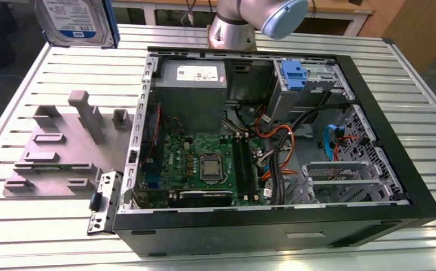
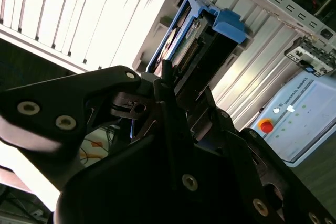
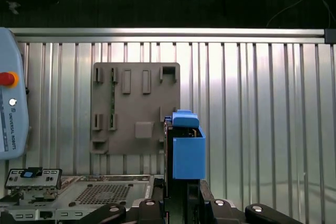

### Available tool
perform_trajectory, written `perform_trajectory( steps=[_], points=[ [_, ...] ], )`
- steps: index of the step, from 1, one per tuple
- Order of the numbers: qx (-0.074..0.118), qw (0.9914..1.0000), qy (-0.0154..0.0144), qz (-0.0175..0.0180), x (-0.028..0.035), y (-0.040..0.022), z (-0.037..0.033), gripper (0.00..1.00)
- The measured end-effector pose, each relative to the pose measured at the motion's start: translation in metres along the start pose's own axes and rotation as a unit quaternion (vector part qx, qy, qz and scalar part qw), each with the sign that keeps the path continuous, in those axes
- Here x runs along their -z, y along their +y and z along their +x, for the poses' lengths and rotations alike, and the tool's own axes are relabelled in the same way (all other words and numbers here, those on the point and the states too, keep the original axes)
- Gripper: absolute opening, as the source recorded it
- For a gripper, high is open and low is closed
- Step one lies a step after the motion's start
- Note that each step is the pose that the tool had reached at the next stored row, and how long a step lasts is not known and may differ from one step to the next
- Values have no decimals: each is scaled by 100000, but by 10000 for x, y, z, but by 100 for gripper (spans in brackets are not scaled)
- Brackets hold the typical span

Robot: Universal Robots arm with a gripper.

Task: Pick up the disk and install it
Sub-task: 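Pick up the disk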

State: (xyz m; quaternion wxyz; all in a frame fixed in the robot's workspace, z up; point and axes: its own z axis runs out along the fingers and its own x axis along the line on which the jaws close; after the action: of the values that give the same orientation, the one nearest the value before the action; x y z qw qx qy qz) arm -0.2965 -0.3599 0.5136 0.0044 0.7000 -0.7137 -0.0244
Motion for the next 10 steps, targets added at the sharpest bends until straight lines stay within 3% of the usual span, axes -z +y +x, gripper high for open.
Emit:
perform_trajectory(
  steps=[10],
  points=[
    [3,100000,-2,1,7,-218,-4,35]
  ],
)
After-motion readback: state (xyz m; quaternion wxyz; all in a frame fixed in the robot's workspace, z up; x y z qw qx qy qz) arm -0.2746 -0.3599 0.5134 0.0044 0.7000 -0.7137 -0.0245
